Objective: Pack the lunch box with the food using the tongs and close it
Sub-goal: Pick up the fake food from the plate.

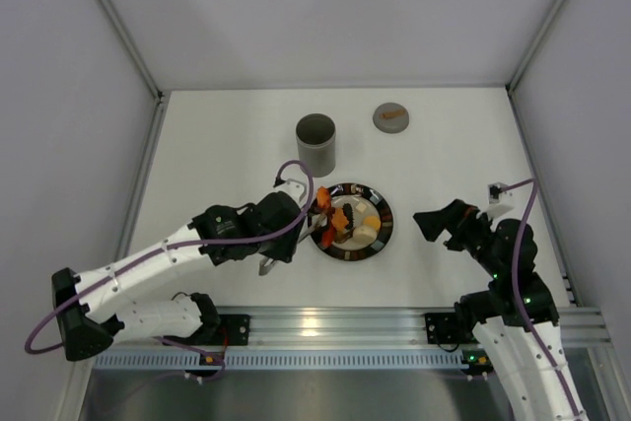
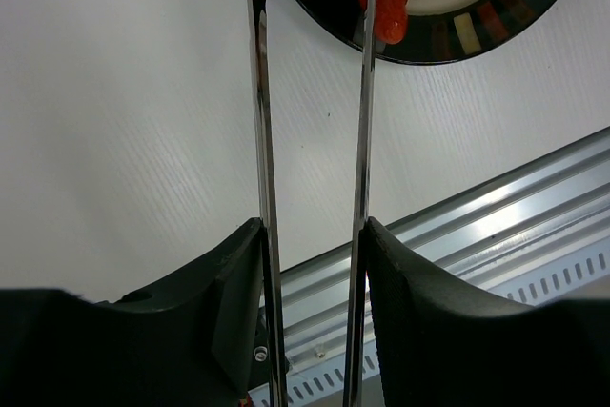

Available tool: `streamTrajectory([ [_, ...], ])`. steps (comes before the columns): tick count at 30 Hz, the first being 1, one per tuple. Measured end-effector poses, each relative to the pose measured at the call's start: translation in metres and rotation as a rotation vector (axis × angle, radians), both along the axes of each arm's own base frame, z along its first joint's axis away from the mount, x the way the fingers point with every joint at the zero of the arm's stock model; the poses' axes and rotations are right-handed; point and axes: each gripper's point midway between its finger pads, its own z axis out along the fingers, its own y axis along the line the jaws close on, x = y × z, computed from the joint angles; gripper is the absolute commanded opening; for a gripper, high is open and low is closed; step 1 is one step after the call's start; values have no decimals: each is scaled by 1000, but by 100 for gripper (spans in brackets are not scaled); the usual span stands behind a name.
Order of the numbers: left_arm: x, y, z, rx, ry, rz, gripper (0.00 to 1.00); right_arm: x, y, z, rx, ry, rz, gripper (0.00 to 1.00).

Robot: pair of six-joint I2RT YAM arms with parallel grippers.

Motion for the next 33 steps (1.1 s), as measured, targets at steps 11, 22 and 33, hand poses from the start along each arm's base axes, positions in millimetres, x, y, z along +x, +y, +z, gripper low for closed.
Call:
streamTrajectory([
  [11,-1,-1,0,-2,4,-4,50,-1,-1,-1,-2,6,-2,100],
  [22,-4,-3,-1,-15,22,-5,51,-1,-1,-1,-2,3,-2,99],
  [33,-8,-4,5,-51,24,-6,51,-2,-1,0,-1,0,-2,99],
])
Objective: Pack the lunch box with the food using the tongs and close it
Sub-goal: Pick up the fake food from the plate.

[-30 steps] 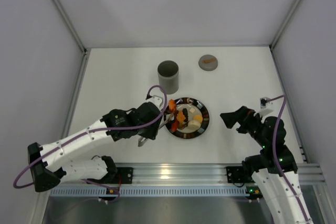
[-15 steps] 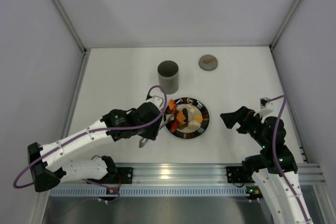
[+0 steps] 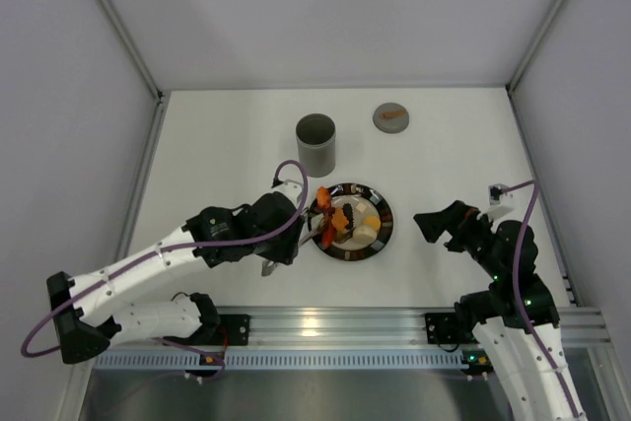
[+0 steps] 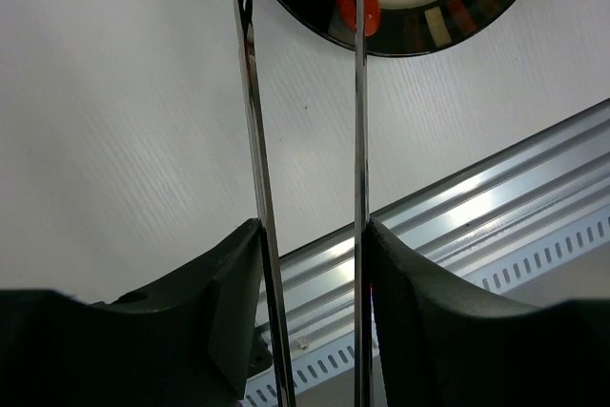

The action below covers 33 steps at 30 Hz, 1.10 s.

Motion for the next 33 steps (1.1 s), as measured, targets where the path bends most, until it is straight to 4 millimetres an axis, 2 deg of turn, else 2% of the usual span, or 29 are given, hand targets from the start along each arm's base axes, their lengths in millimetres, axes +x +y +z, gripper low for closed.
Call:
streamTrajectory([
  [16,-3,-2,0,-11,16,-8,52,-1,0,1,1,-6,0,99],
  [33,-3,-5,-12,23,50,5,52,-1,0,1,-5,-9,2,99],
])
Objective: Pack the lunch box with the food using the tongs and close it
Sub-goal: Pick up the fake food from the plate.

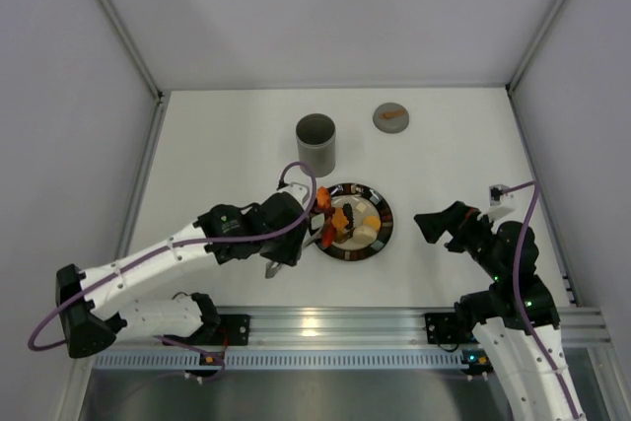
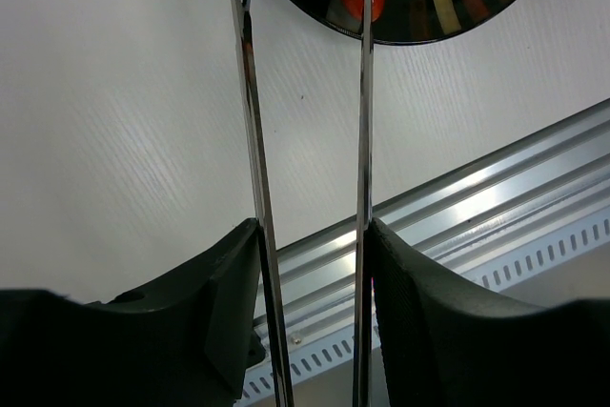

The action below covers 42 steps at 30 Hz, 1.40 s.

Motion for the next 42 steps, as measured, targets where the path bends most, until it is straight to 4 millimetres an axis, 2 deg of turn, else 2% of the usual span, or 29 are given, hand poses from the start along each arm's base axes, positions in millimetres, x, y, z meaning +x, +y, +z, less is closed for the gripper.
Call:
streamTrajectory([
  [19,1,-3,-10,30,23,-2,52,0,-1,-1,-9,-2,-1,99],
  [31,0,-4,-9,23,27,-2,40,-2,-1,-4,-11,12,-1,99],
  [42,6,-10,10,-13,-6,3,33,-2,-1,-4,-11,12,-2,99],
])
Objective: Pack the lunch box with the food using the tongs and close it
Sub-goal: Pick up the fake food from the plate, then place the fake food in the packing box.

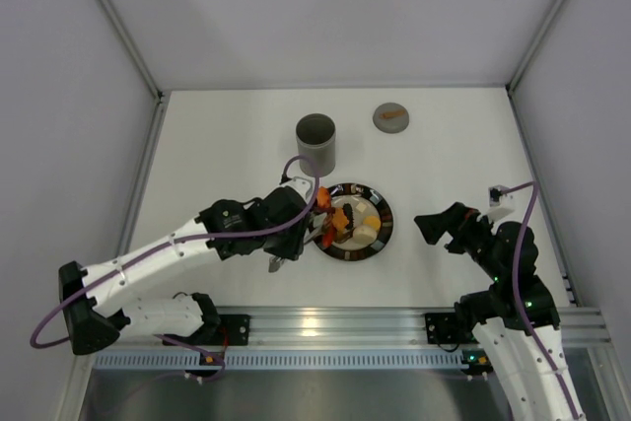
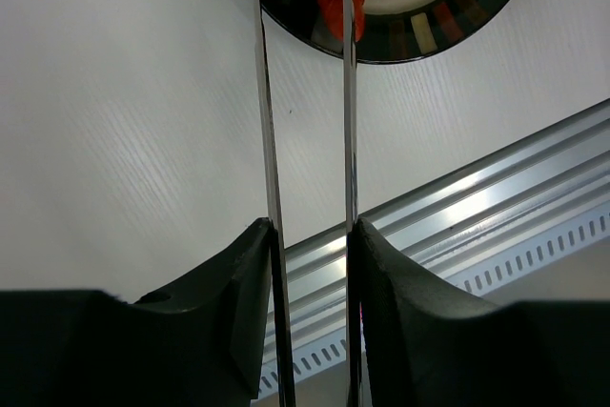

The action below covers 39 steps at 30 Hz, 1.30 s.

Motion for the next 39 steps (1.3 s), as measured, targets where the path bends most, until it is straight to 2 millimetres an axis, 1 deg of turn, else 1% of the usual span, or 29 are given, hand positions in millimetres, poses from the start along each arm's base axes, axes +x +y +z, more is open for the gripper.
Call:
streamTrajectory([
  [12,3,-3,13,-21,-18,3,31,0,0,0,0,0,0,99],
  [24,4,-3,32,-52,-43,7,30,0,0,0,0,0,0,99],
  [28,10,-4,52,-78,-82,20,30,0,0,0,0,0,0,100],
  [30,15,-6,67,-95,-108,30,31,0,0,0,0,0,0,99],
  [35,33,-15,105,-124,-185,66,31,0,0,0,0,3,0,99],
  [39,50,-25,129,-123,-240,91,32,0,0,0,-2,4,0,99],
])
